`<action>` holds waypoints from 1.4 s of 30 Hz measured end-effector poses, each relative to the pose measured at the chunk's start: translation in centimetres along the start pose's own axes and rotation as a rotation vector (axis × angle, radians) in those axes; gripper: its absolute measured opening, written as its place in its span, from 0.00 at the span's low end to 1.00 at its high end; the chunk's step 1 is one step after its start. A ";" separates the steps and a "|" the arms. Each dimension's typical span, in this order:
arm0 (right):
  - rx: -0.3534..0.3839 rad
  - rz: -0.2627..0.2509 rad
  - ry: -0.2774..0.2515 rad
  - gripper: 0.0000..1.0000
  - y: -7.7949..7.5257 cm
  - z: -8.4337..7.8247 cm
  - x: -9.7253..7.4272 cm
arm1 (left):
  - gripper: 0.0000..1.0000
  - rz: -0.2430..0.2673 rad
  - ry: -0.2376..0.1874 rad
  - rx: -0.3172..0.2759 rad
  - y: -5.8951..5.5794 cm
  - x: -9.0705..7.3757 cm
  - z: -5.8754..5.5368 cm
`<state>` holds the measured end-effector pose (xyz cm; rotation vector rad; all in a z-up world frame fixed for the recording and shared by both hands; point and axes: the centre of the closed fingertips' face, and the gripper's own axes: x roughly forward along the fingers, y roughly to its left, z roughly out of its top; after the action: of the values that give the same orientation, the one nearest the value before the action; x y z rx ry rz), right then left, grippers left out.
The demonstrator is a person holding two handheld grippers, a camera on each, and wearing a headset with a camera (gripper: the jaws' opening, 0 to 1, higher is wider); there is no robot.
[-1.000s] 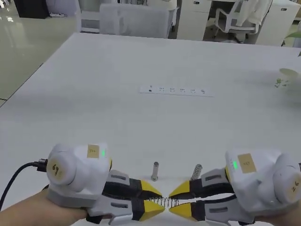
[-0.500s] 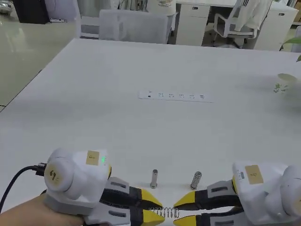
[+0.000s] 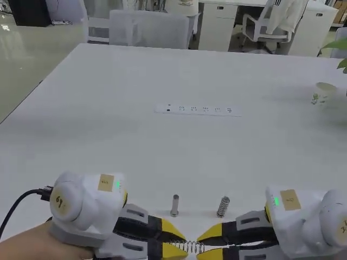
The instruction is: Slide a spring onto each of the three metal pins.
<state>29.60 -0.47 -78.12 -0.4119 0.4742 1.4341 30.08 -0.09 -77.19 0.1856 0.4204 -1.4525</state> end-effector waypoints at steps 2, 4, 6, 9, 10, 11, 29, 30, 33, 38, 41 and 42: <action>-0.009 -0.012 0.005 0.07 -0.1 0.1 -0.1 | 0.03 -0.003 -0.005 -0.001 0.2 0.0 0.0; -0.020 -0.026 0.007 0.07 -0.3 0.3 -0.3 | 0.02 -0.003 -0.003 0.001 0.3 0.1 -0.1; -0.045 -0.036 0.015 0.07 -0.4 0.5 -0.4 | 0.02 0.000 -0.008 -0.001 0.4 0.1 0.0; -0.060 -0.045 0.000 0.07 -0.6 1.2 -0.5 | 0.02 0.003 0.010 0.007 0.5 0.1 -0.4; -0.066 -0.045 -0.003 0.07 -0.6 1.4 -0.5 | 0.02 0.002 0.011 0.007 0.5 0.1 -0.4; -0.082 -0.045 0.004 0.07 -0.6 1.5 -0.5 | 0.02 0.005 0.015 0.010 0.5 0.2 -0.5; -0.137 -0.024 -0.020 0.08 -0.2 3.3 0.1 | 0.02 0.036 0.052 0.036 0.4 1.1 -1.6; -0.135 -0.025 -0.024 0.08 -0.2 3.4 0.1 | 0.02 0.040 0.052 0.038 0.5 1.1 -1.6; -0.135 -0.026 -0.047 0.08 -0.1 4.1 0.4 | 0.03 0.041 0.047 0.032 0.4 1.2 -1.4; -0.184 -0.027 -0.061 0.08 0.4 5.2 1.2 | 0.03 0.043 0.036 0.030 0.2 1.7 -1.1; -0.205 -0.032 -0.057 0.08 0.5 5.3 1.3 | 0.03 0.048 0.033 0.019 0.3 1.6 -1.1; -0.205 -0.034 -0.059 0.08 0.4 5.2 1.3 | 0.03 0.055 0.031 0.009 0.4 1.5 -1.1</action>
<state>29.64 3.47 -74.41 -0.5372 0.2721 1.4627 30.36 -1.00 -78.82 0.2250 0.4311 -1.3993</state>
